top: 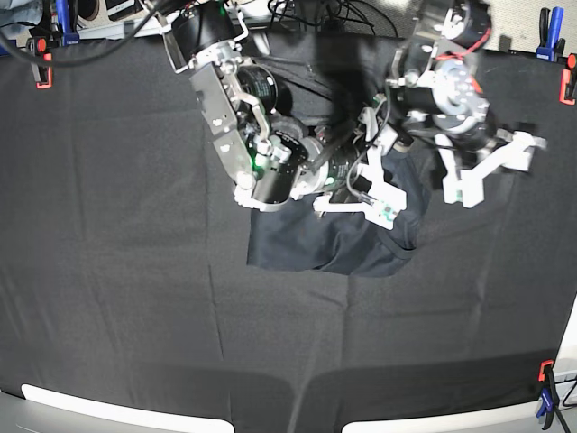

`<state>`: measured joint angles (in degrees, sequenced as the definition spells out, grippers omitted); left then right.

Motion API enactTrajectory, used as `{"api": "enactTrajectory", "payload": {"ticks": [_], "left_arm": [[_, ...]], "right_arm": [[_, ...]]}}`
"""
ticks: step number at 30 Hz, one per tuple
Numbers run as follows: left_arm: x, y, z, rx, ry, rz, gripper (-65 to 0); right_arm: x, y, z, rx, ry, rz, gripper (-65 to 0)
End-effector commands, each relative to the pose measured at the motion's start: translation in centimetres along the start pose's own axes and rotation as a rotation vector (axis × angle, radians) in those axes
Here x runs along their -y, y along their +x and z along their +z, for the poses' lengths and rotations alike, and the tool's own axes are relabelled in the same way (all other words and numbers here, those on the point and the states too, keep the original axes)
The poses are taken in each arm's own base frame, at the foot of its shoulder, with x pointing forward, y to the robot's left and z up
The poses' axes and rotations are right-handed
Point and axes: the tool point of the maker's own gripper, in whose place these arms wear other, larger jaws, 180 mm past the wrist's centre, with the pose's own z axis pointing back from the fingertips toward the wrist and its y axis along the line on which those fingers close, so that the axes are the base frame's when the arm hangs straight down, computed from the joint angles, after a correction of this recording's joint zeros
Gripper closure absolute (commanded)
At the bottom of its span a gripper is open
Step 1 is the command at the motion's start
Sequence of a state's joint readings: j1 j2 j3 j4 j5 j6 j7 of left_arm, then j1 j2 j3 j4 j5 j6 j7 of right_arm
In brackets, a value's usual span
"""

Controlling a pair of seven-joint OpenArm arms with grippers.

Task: Layout the t-shirt on the table in an organized manner, then fold the t-shirt properly
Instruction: 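Press and tuck the folded bundle's edges with both grippers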

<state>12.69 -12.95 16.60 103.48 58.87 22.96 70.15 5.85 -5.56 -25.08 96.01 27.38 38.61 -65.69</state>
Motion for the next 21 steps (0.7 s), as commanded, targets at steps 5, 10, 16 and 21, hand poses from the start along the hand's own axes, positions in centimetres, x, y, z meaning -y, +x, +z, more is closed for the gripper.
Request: {"api": "enactTrajectory", "payload": {"ticks": [5,10,16,21], "left_arm": [[-3.9,1.3,-0.6,0.088,0.171,0.015,-38.5],[-6.1,1.8,-0.9,0.143,0.269,-0.002,-38.5],[-7.6,2.0,-1.3,0.179,0.325,-0.022,-38.5],[-7.7,1.8,-1.4,0.168,0.327,-0.021,-38.5]], "right_arm": [[-0.9,1.8,0.2,0.067,0.032,0.022,-35.0],[-1.2,1.9,0.2,0.079,0.050,0.015,-35.0],[-2.4,2.0,-0.2,0.073,0.085,0.036,-35.0],[-0.9,2.2,0.2,0.064,0.036,0.046,-35.0]]}}
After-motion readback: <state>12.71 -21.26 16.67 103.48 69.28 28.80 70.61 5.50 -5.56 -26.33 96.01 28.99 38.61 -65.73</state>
